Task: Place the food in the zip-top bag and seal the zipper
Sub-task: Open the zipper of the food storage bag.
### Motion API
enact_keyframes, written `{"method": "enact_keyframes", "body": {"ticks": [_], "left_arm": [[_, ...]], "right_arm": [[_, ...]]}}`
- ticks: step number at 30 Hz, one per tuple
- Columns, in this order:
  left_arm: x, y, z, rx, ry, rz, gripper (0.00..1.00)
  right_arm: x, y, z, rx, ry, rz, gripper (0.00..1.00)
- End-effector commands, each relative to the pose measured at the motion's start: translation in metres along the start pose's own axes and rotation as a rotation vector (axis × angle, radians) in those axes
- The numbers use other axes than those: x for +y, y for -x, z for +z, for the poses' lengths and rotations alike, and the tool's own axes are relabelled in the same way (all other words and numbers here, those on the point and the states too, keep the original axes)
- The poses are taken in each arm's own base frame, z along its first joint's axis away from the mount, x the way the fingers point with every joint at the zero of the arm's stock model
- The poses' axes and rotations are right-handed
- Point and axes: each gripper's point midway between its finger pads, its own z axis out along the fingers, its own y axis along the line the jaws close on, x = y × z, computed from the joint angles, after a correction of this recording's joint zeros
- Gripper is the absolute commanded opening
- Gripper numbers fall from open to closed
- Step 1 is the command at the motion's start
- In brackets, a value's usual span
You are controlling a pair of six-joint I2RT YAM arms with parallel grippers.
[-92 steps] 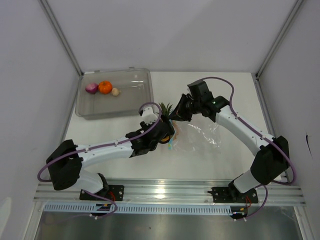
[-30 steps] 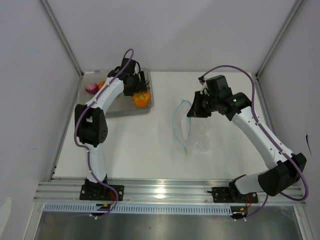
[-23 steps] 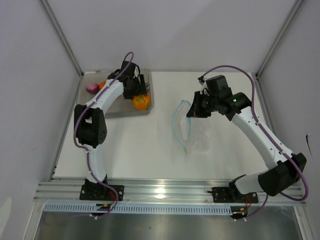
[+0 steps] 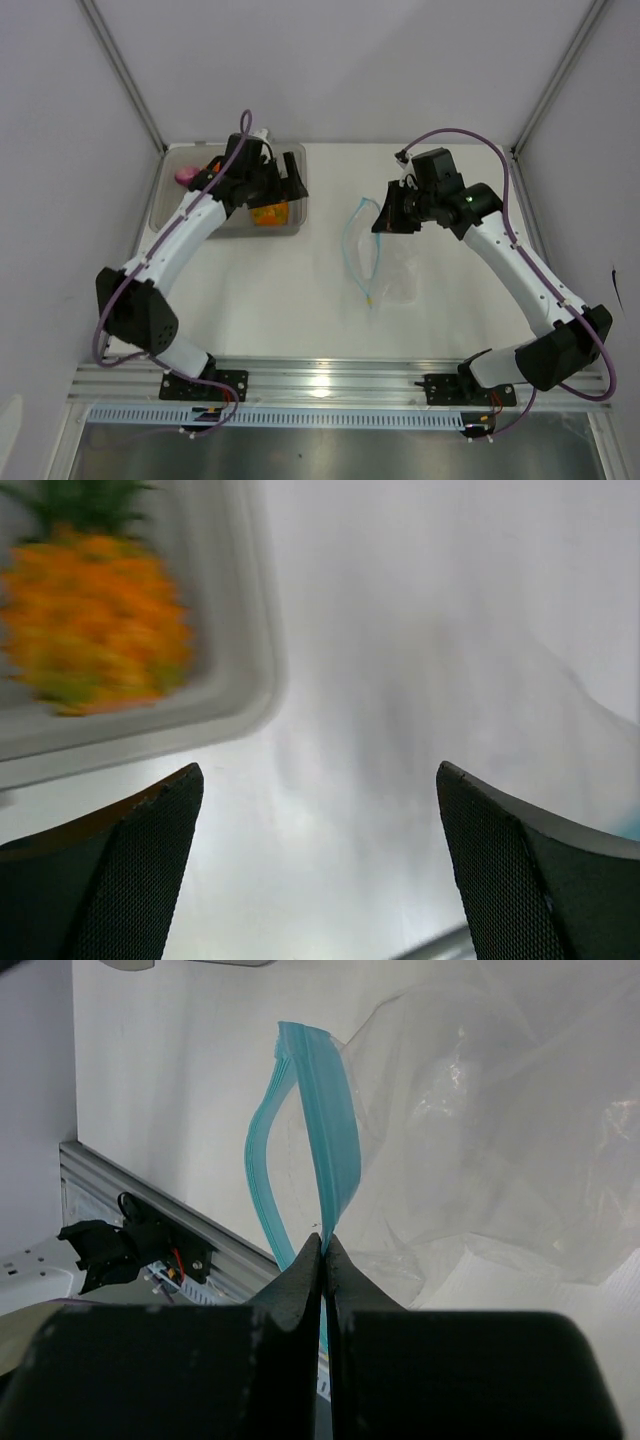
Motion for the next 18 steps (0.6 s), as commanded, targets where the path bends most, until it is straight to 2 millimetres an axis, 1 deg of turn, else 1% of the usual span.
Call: {"method": "enact_keyframes", "body": {"ticks": [1, 2, 3, 4, 5, 6, 7, 8, 9, 10, 13, 15, 18], "left_arm": [[-0.098, -0.018, -0.051, -0.049, -0.378, 0.041, 0.97], [-0.101, -0.05, -0.044, 0.027, -0.427, 0.032, 0.97], [-0.11, -0.057, -0.047, 0.024, -0.461, 0.041, 0.97], [-0.126, -0.07, -0.054, 0.027, -0.519, 0.069, 0.97], [-0.133, -0.085, -0.056, 0.056, -0.562, 0.077, 0.96], [-0.138, -0.094, -0.057, 0.069, -0.585, 0.086, 0.96], [-0.15, -0.104, -0.063, 0.077, -0.618, 0.11, 0.95], [-0.154, -0.11, -0.064, 0.083, -0.624, 0.127, 0.95], [-0.153, -0.113, -0.061, 0.074, -0.603, 0.134, 0.95], [-0.157, -0.12, -0.063, 0.078, -0.604, 0.148, 0.94], [-0.157, -0.132, -0.057, 0.095, -0.574, 0.167, 0.92], [-0.15, -0.14, -0.049, 0.107, -0.516, 0.185, 0.9], [-0.147, -0.145, -0.037, 0.127, -0.459, 0.204, 0.82]], "right_arm": [[0.014, 0.018, -0.009, -0.049, 0.039, -0.038, 0.0], [0.013, 0.019, -0.009, -0.052, 0.035, -0.04, 0.0], [0.012, 0.018, -0.009, -0.051, 0.03, -0.04, 0.0], [0.011, 0.018, -0.009, -0.051, 0.027, -0.04, 0.0], [0.011, 0.017, -0.009, -0.049, 0.026, -0.042, 0.0], [0.01, 0.017, -0.01, -0.05, 0.022, -0.042, 0.0], [0.01, 0.017, -0.011, -0.05, 0.018, -0.044, 0.0], [0.008, 0.017, -0.011, -0.055, 0.008, -0.045, 0.0], [0.008, 0.018, -0.012, -0.059, 0.005, -0.047, 0.0], [0.007, 0.018, -0.013, -0.06, 0.004, -0.047, 0.0], [0.01, 0.018, -0.015, -0.061, 0.009, -0.047, 0.0], [0.011, 0.019, -0.017, -0.067, 0.014, -0.047, 0.0], [0.014, 0.021, -0.02, -0.076, 0.02, -0.05, 0.0]]}}
